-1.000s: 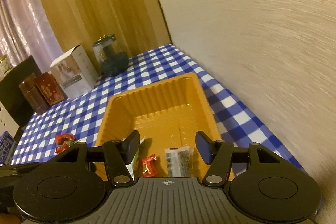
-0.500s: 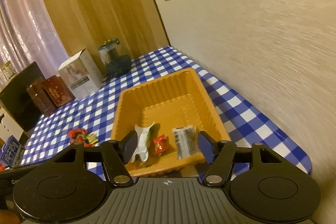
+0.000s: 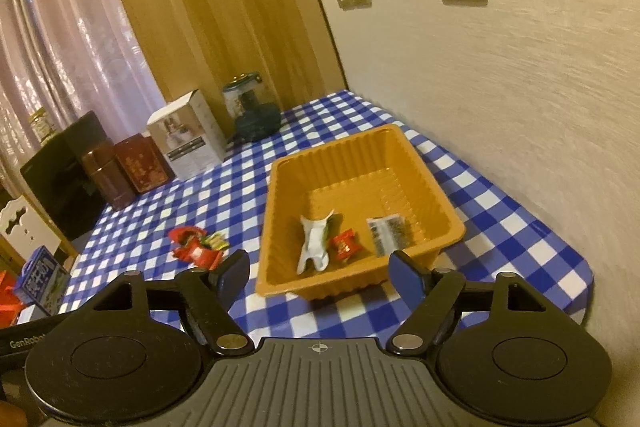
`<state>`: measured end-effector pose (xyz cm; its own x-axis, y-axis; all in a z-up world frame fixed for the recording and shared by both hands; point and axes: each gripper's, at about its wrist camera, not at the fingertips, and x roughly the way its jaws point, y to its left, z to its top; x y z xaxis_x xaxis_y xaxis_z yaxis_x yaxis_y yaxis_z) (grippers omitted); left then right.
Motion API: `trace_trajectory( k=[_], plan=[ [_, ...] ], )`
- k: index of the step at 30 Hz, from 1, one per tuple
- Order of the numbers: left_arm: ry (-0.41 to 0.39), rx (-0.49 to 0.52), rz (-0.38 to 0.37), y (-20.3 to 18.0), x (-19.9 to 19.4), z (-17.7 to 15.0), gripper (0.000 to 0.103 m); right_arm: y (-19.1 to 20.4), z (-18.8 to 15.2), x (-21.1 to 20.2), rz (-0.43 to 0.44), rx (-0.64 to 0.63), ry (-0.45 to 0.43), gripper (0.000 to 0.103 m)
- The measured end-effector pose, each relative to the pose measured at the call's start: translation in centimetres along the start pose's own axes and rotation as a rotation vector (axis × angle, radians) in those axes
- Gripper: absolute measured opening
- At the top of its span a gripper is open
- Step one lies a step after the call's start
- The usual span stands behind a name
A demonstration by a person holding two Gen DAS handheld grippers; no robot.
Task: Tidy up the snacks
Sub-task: 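Withdraw both grippers from the tray toward the candy pile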
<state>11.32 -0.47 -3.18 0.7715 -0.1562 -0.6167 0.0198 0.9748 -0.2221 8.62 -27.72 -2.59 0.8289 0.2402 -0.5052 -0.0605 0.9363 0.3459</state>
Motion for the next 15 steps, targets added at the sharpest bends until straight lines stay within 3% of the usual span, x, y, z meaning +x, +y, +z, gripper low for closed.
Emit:
trace_trajectory(
  k=[15],
  plan=[
    [-0.079,-0.024,0.079,4.7,-3.8,-0.5,0.101,4.1,-2.0,-0.4,0.052,-0.067,0.028,0.078]
  ],
)
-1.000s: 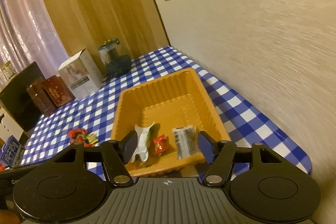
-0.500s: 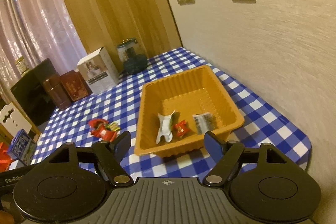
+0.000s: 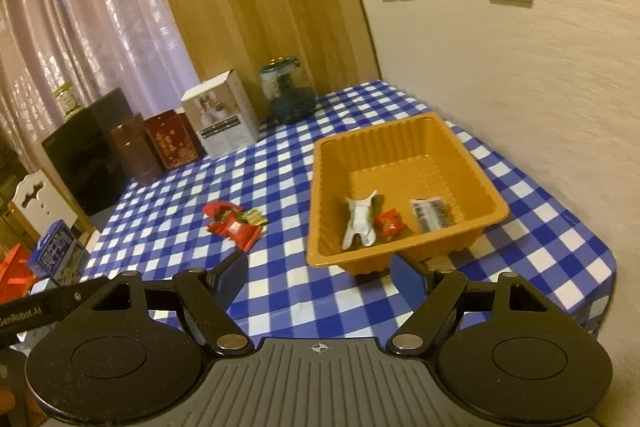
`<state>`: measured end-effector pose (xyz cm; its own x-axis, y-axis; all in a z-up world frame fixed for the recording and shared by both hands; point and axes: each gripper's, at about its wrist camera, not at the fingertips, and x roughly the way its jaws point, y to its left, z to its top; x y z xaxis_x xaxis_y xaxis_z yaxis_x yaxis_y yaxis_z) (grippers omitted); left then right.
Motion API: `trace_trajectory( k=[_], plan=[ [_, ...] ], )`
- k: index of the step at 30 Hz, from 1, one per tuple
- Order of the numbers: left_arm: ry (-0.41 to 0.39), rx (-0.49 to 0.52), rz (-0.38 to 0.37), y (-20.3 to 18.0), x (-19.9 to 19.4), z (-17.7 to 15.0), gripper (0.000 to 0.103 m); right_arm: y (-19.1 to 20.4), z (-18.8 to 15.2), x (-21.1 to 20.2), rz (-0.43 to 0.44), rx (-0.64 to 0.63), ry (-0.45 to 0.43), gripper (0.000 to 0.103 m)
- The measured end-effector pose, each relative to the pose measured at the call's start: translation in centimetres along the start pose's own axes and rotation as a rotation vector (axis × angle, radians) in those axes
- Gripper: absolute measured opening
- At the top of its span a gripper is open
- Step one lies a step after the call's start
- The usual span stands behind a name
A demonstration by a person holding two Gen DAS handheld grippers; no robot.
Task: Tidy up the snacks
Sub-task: 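Withdraw both grippers from the tray toward the candy pile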
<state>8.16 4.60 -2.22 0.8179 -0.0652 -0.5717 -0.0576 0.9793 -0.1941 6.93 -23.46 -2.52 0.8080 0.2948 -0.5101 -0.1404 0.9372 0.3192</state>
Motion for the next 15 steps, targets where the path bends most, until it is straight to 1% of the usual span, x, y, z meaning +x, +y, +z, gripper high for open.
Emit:
trace_trajectory(
  k=[3,6,8,12,15],
  plan=[
    [-0.005,-0.001,0.014,0.8,0.1,0.4,0.101,0.8,0.0,0.4,0.011,-0.015,0.001,0.078],
    [0.009,-0.010,-0.010,1.6,0.3,0.8,0.101,1.3,0.1,0.9,0.021,-0.030,0.003,0.078],
    [0.016,-0.014,-0.009,2.1,0.6,1.2,0.101,1.7,0.1,1.4,0.031,-0.042,0.004,0.078],
    [0.016,0.006,0.002,3.0,1.3,2.3,0.101,2.9,0.2,2.8,0.048,-0.075,0.014,0.078],
    [0.027,0.027,-0.008,3.5,2.3,3.3,0.101,3.9,0.5,4.0,0.063,-0.105,0.015,0.078]
  ],
)
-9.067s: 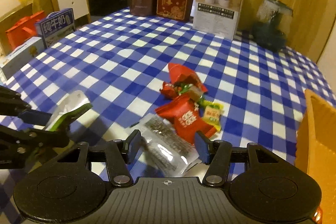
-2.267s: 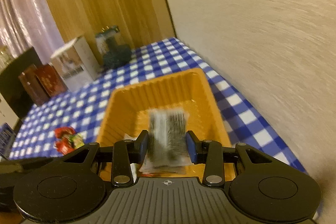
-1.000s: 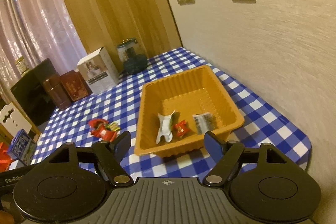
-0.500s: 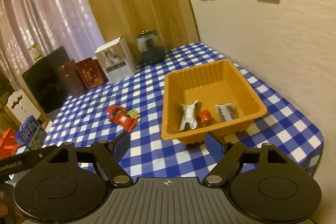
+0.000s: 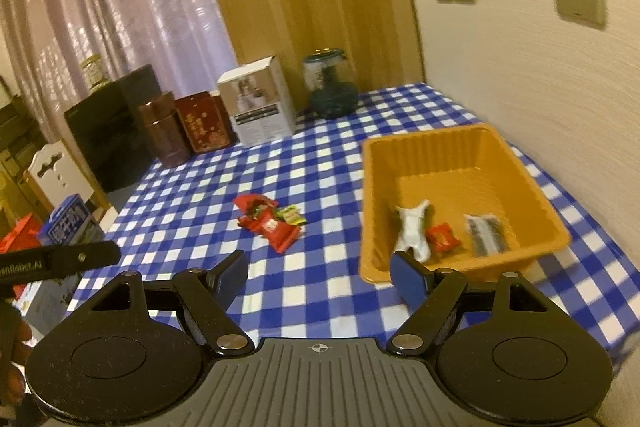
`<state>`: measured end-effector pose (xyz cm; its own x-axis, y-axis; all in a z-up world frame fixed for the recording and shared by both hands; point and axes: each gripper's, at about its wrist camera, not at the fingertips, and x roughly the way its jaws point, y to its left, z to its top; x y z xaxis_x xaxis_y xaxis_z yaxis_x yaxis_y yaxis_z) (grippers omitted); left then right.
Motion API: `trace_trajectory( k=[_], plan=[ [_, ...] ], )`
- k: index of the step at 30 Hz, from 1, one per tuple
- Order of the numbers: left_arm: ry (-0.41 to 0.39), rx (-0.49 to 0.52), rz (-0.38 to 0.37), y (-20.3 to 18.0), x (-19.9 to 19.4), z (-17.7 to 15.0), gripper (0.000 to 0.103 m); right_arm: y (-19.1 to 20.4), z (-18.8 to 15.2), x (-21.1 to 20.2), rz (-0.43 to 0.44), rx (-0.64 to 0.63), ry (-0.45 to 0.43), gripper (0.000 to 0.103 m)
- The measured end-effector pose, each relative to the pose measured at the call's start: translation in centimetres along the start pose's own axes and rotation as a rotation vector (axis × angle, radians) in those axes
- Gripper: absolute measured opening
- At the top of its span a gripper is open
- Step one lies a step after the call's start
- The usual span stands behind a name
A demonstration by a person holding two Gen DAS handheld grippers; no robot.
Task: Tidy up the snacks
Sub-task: 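Withdraw both grippers from the tray toward the candy pile, then grasp the red GIGI candy packet with the right gripper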
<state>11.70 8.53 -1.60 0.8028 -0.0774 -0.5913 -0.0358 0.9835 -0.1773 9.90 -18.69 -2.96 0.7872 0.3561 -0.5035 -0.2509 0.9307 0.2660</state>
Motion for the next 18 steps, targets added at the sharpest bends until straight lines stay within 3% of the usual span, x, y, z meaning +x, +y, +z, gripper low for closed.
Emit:
trace_trajectory(
  k=[10,18],
  plan=[
    [0.032,0.068,0.015,1.8,5.5,1.9,0.101,3.1,1.3,7.2,0.053,-0.134,0.008,0.078],
    [0.074,0.094,0.034,3.8,11.4,1.9,0.101,4.0,1.5,14.4,0.080,-0.224,0.070,0.078]
  ],
)
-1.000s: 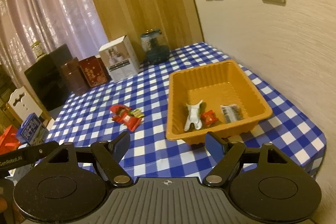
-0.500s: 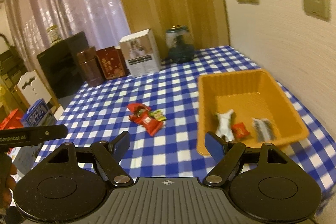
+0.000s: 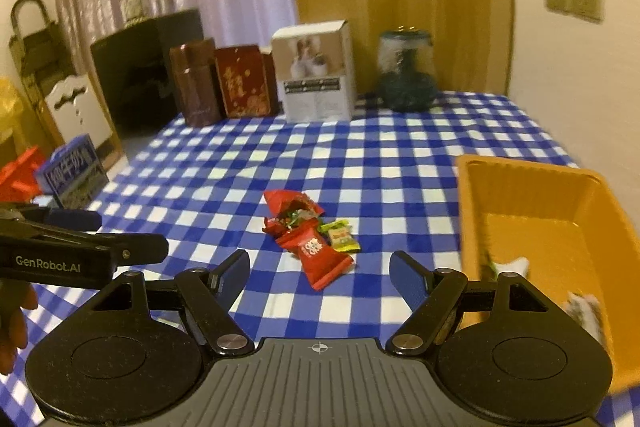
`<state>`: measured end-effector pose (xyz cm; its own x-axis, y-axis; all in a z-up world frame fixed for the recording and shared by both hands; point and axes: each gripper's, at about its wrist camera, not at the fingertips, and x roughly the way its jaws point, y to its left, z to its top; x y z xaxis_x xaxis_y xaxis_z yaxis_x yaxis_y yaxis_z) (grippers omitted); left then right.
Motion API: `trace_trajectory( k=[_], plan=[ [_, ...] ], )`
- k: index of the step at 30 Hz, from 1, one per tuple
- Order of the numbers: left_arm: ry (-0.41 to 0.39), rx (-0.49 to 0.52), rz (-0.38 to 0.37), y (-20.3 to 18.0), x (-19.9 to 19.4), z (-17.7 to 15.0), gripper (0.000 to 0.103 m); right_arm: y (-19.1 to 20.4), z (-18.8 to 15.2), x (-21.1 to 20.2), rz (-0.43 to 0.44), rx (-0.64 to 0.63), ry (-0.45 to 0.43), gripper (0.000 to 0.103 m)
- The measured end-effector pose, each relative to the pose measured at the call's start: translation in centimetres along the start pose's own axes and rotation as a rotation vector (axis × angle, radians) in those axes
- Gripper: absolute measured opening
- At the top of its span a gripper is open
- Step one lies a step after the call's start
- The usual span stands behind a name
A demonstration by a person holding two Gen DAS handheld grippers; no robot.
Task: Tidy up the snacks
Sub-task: 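Grasp the red GIGI candy packet with the right gripper, then grasp a small dark red candy with the left gripper while the right holds the red packet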
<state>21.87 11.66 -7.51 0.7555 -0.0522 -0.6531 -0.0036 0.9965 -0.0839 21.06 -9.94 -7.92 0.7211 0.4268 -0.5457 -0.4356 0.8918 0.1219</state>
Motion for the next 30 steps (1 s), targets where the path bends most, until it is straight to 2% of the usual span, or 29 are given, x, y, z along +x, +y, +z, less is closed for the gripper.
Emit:
trace_trajectory(
  k=[5,15,21,26,30],
  plan=[
    [0.027,-0.005,0.004,1.4,3.0,0.0,0.099,0.1,0.0,4.2,0.003,-0.059,0.043,0.076],
    [0.055,0.043,0.017,2.2,6.9,1.1,0.097,-0.6,0.2,11.1,0.010,-0.165,0.135,0.055],
    [0.070,0.039,-0.016,2.5,8.5,1.4,0.097,-0.1,0.5,13.4,0.021,-0.243,0.151,0.044],
    [0.095,0.055,-0.020,2.5,9.3,1.2,0.097,0.3,-0.2,14.4,0.015,-0.289,0.192,0.030],
    [0.095,0.067,-0.028,2.3,9.9,1.3,0.097,-0.6,0.2,13.9,0.014,-0.203,0.195,0.028]
  ],
)
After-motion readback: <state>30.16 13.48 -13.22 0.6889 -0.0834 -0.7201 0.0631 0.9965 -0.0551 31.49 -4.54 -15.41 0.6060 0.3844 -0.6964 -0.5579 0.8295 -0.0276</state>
